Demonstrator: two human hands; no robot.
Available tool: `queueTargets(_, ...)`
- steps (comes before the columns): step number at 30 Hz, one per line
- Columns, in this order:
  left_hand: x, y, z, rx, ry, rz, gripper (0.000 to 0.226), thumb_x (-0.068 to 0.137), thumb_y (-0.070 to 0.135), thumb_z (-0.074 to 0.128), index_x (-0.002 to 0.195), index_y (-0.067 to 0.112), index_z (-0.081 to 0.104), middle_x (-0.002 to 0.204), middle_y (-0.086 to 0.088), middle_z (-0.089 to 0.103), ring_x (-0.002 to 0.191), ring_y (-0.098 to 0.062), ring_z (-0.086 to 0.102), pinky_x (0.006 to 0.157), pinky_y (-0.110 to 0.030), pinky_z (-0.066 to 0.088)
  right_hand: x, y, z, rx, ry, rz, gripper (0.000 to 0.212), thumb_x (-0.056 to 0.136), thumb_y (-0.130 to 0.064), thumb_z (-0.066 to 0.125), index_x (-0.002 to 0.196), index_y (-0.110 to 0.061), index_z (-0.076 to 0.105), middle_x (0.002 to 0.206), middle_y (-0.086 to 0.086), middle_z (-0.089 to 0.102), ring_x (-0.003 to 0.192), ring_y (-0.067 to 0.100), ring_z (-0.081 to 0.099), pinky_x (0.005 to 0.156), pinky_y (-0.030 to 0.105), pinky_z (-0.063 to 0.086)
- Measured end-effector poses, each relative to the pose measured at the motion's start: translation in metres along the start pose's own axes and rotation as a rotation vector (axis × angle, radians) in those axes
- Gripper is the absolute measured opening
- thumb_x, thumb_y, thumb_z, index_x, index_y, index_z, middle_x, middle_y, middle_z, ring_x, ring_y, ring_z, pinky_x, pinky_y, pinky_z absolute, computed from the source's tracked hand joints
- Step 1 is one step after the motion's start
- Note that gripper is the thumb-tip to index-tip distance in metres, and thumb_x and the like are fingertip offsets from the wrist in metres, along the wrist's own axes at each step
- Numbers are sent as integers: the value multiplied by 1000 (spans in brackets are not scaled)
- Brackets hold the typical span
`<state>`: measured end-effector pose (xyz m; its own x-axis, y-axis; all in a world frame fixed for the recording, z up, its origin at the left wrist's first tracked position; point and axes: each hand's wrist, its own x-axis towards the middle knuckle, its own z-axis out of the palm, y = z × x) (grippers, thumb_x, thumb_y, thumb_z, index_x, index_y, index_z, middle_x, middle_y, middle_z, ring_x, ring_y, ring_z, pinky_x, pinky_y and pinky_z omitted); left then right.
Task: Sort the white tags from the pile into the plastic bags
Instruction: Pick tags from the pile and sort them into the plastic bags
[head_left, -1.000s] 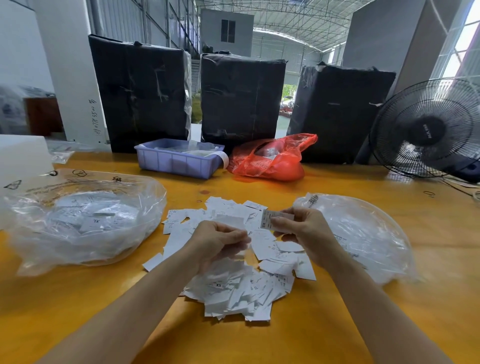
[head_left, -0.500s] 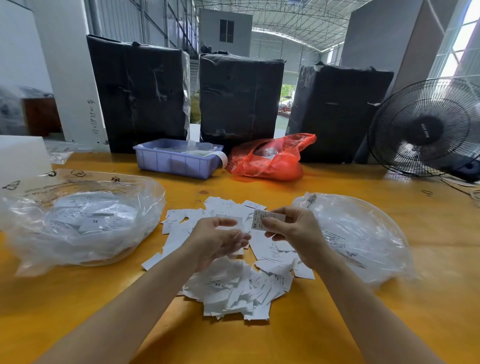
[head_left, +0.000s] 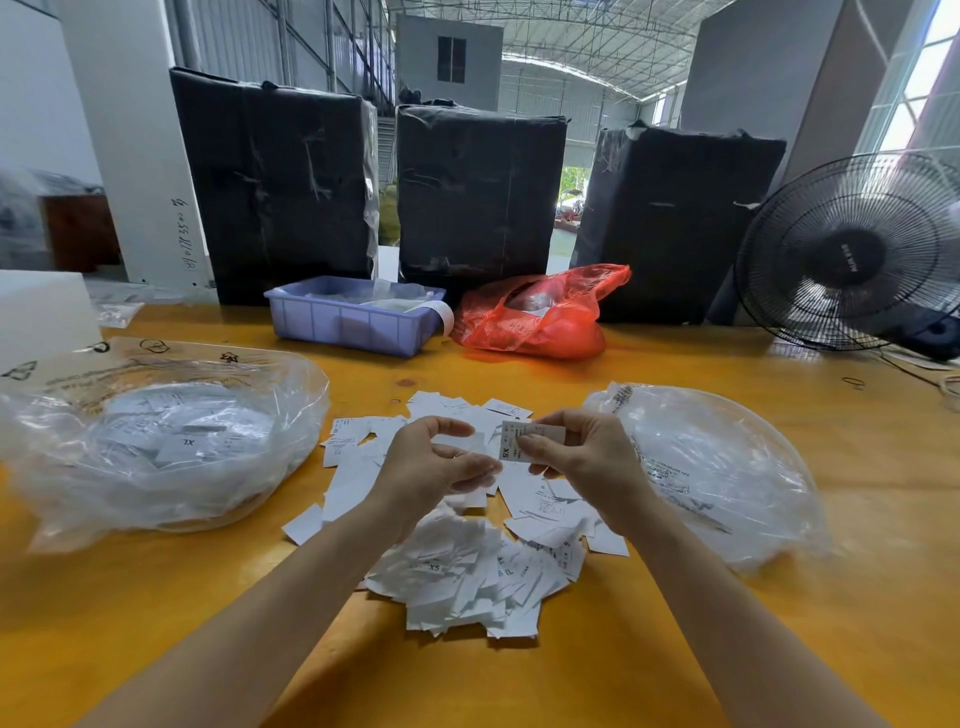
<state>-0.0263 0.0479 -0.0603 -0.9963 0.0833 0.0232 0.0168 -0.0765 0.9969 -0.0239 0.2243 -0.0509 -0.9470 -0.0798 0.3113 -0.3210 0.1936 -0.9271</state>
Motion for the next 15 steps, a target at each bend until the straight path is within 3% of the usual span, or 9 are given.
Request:
queueTargets(7, 1, -2, -1, 22, 6, 30, 32, 76, -5, 73, 98, 8, 54, 73, -16, 72, 64, -23, 72, 59, -23, 57, -1, 2, 3, -56, -43, 23, 8, 79, -1, 72, 83, -5, 66, 74, 11, 67, 53, 12, 61, 51, 18, 51)
queueTargets(15, 2, -3, -1, 23, 21, 43, 30, 77, -3, 72, 98, 9, 54, 77, -19, 72, 67, -24, 72, 63, -27, 59, 1, 0, 1, 31, 18, 36, 9, 79, 0, 71, 80, -7, 66, 73, 12, 66, 52, 12, 63, 52, 19, 52)
